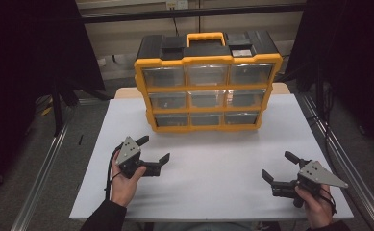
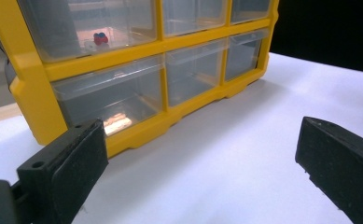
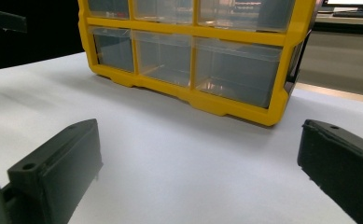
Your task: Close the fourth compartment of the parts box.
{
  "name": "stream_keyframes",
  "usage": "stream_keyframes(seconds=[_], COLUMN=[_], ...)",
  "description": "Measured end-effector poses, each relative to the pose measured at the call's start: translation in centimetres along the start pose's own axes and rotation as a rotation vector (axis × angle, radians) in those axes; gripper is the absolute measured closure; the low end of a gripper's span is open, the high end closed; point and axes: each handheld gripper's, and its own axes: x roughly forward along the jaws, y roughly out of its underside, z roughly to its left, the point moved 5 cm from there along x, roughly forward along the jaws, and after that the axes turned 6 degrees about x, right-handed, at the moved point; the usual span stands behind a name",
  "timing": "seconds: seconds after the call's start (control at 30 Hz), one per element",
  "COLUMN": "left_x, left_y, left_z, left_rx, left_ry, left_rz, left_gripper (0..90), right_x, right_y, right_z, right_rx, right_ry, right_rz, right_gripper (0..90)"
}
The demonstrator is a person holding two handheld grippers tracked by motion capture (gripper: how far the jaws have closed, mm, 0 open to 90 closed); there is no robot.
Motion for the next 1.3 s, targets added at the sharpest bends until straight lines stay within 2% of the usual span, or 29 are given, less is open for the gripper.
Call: stream_keyframes(seconds=[0.03, 0.07, 0.1, 0.2, 0.3, 0.37, 0.4, 0.47, 0.53, 0.6, 0.63, 0.67, 0.77, 0.8, 0.87, 1.0, 1.1, 1.3], left_x=[-0.2, -0.3, -0.5, -1.1, -1.5, -2.0, -2.3, -2.7, -3.1, -3.4, -3.6, -3.8, -4.4, -4.6, -5.0, -5.7, -6.3, -7.3], left_y=[0.1, 0.1, 0.2, 0.7, 1.4, 1.5, 1.6, 1.9, 2.3, 2.6, 2.6, 2.7, 2.9, 3.0, 3.1, 3.5, 3.8, 4.1], left_z=[-0.2, -0.3, -0.3, -0.3, -0.2, -0.1, 0.0, 0.0, 0.3, 0.4, 0.3, 0.3, 0.3, 0.2, 0.3, 0.4, 0.7, 0.7], left_rx=[-0.001, -0.002, -0.002, -0.019, -0.027, -0.041, -0.049, -0.067, -0.06, -0.081, -0.11, -0.119, -0.086, -0.099, -0.08, -0.067, -0.08, -0.092], left_ry=[0.003, 0.026, 0.001, 0.016, 0.008, -0.012, -0.002, -0.011, -0.018, -0.024, -0.017, -0.006, -0.033, -0.036, -0.046, -0.083, -0.112, -0.118], left_rz=[0.006, -0.007, 0.004, 0.001, 0.014, 0.016, 0.009, -0.001, 0.015, 0.011, 0.002, -0.004, 0.012, 0.005, 0.011, 0.027, 0.028, 0.026], left_gripper=[2.2, 2.2, 2.2, 2.2, 2.3, 2.3, 2.3, 2.3, 2.3, 2.3, 2.3, 2.3, 2.3, 2.3, 2.3, 2.4, 2.9, 2.9], right_x=[0.0, 0.0, 0.0, 0.0, 0.0, 0.0, 0.0, 0.0, 0.0, 0.1, 0.1, 0.1, 0.1, 0.1, 0.1, 0.1, 0.1, 0.2], right_y=[0.0, 0.0, 0.0, 0.0, 0.0, 0.0, 0.0, 0.0, 0.0, 0.0, 0.0, 0.0, 0.0, 0.0, 0.0, 0.0, 0.0, 0.0], right_z=[0.0, 0.0, 0.0, 0.0, 0.0, 0.1, 0.1, 0.1, 0.1, 0.1, 0.1, 0.1, 0.0, 0.0, 0.0, 0.0, -0.2, -0.1], right_rx=[0.001, 0.0, 0.0, 0.0, -0.005, -0.007, -0.009, -0.007, -0.01, -0.009, -0.01, -0.009, -0.011, -0.01, -0.011, -0.014, -0.007, -0.008], right_ry=[0.0, -0.003, -0.005, -0.006, -0.005, 0.002, 0.0, 0.004, 0.002, -0.001, 0.001, 0.001, 0.001, -0.001, -0.001, 0.003, 0.012, 0.005], right_rz=[0.0, -0.002, -0.001, 0.0, -0.001, 0.001, 0.002, 0.001, 0.003, 0.002, 0.002, 0.004, 0.001, 0.001, 0.005, 0.004, 0.001, 0.009], right_gripper=[0.0, 0.0, 0.0, 0.0, 0.0, 0.0, 0.0, 0.0, 0.0, 0.0, 0.0, 0.0, 0.0, 0.0, 0.0, 0.0, 0.0, 0.0])
